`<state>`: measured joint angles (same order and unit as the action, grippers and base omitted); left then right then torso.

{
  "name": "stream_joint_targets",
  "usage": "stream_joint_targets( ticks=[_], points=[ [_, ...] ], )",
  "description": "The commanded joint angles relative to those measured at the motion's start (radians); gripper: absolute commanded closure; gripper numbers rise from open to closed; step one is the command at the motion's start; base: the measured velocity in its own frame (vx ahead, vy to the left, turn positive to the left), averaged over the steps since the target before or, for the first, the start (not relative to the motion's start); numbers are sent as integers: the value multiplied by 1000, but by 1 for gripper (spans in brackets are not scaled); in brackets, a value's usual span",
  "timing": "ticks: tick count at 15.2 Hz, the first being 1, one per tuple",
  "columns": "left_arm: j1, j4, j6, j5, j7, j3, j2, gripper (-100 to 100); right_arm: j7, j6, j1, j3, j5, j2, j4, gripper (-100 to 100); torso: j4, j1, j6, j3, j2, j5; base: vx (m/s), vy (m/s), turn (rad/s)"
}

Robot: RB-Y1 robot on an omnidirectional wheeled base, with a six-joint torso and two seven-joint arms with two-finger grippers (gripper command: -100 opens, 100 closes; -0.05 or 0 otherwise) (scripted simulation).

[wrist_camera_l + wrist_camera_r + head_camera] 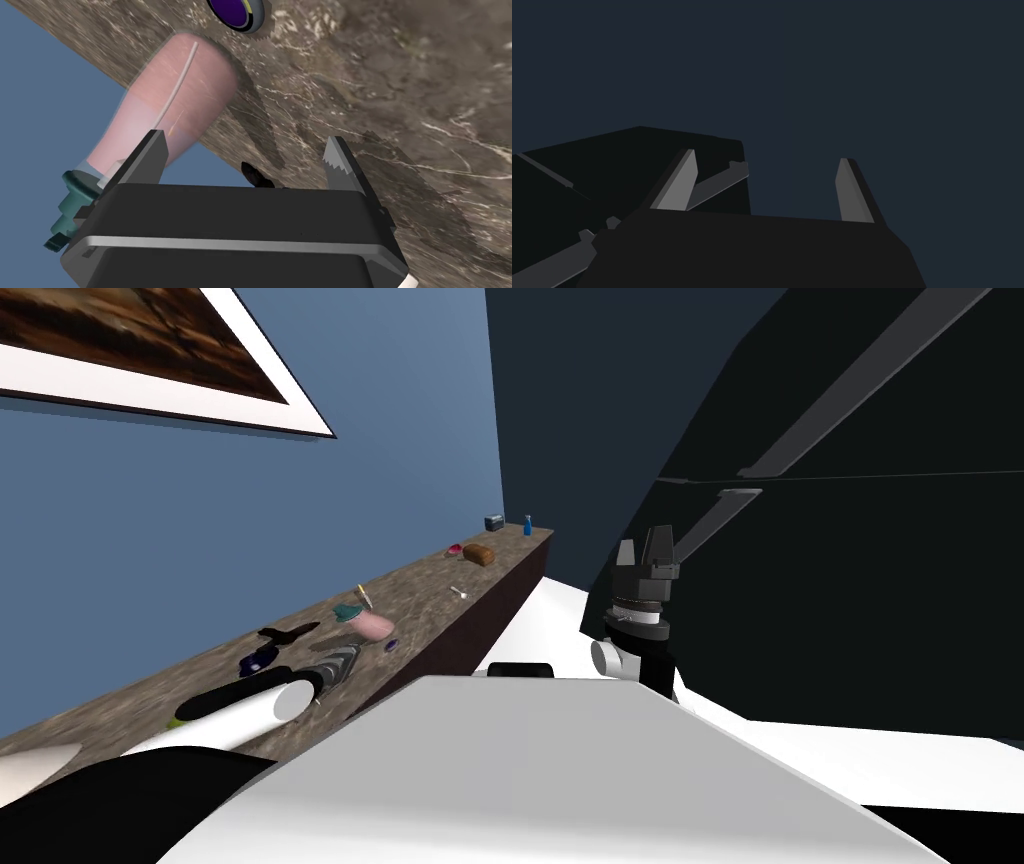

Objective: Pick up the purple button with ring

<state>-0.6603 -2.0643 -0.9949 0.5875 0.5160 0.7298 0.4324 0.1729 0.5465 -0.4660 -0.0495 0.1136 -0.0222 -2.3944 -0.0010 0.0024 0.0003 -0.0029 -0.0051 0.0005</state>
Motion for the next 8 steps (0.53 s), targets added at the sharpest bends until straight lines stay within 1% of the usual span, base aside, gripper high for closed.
stream_joint_targets(
  ticks=[1, 2, 3, 4, 6, 7, 8],
  points=[
    [-5, 15, -50, 24, 17, 21, 8, -100, 0, 0, 0, 0, 0, 0, 0, 0, 0, 0, 0, 0, 0, 0, 76, 14, -148],
    [-5, 15, -71, 24, 17, 21, 8, -100, 0, 0, 0, 0, 0, 0, 0, 0, 0, 0, 0, 0, -1, 0, 62, 20, -41],
    [-5, 15, -77, 24, 17, 21, 8, -100, 0, 0, 0, 0, 0, 0, 0, 0, 0, 0, -1, 0, -1, 0, 37, 16, 17],
    [-7, 35, -111, 49, 36, 44, 17, -100, 0, 0, 0, 0, 0, 0, 0, 0, 0, 0, -1, 0, 0, 0, 54, 11, -121],
    [-7, 35, -148, 49, 36, 44, 17, -100, 0, 0, 0, 0, 0, 0, 0, 0, 0, 0, 0, 0, 0, 0, 58, 19, -87],
    [-9, 55, -173, 73, 54, 66, 25, -100, 0, 0, 0, 0, 0, 0, 0, 0, 0, 0, -1, 0, 0, 0, 63, 26, -116],
    [-9, 55, -191, 73, 54, 66, 25, -100, 0, 0, 0, 0, 0, 0, 0, 0, 0, 1, 0, 0, 0, 0, 75, 29, -122]
  ],
)
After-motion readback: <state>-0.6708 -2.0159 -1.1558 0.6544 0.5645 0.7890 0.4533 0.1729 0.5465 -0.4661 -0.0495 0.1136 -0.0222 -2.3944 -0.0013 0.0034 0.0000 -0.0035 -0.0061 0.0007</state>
